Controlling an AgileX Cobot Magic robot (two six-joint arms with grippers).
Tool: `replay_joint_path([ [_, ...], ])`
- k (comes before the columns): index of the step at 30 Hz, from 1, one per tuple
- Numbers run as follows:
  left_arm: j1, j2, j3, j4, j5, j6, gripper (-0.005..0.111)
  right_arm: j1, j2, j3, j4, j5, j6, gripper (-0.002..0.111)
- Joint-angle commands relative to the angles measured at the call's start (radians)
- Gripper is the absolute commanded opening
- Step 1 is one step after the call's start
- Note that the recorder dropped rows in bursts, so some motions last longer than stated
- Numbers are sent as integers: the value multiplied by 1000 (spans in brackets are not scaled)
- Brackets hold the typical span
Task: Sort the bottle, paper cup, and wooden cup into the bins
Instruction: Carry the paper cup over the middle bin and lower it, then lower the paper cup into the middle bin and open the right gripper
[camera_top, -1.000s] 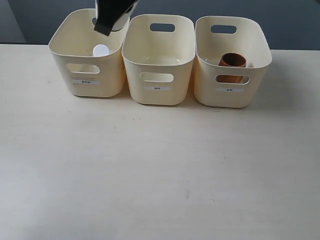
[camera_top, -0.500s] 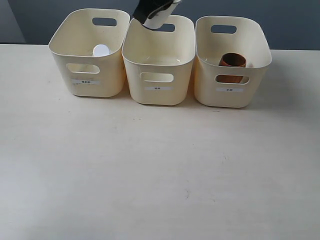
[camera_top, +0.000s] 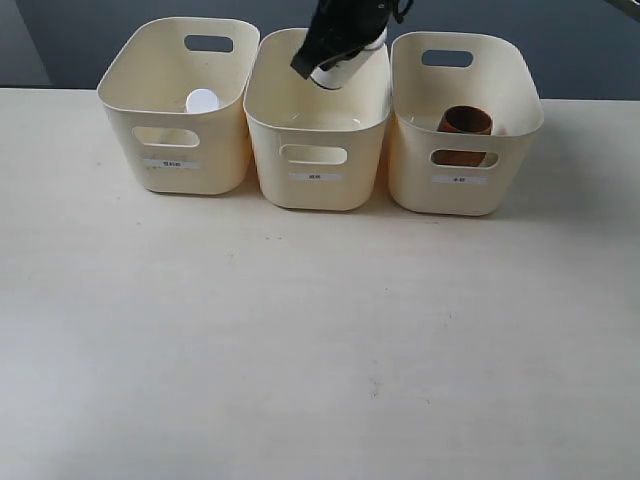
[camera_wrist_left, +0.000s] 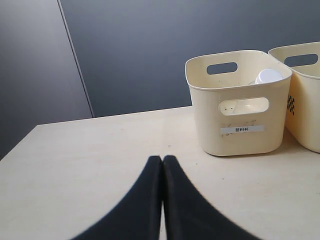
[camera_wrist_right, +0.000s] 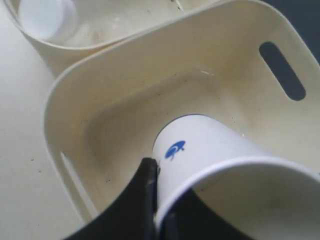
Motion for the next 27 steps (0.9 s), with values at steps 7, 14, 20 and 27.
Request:
replay_joint_path([
  [7, 0, -5, 2, 0, -7, -1, 0, -60, 88, 5, 72, -63, -64, -1],
  [14, 0, -5, 2, 0, -7, -1, 0, -60, 127, 5, 63, -80, -126, -1],
  [20, 0, -5, 2, 0, -7, -1, 0, -60, 158, -1, 108, -91, -205, -1],
  [27, 0, -5, 2, 0, -7, -1, 0, -60, 212, -24, 108, -88, -245, -1],
])
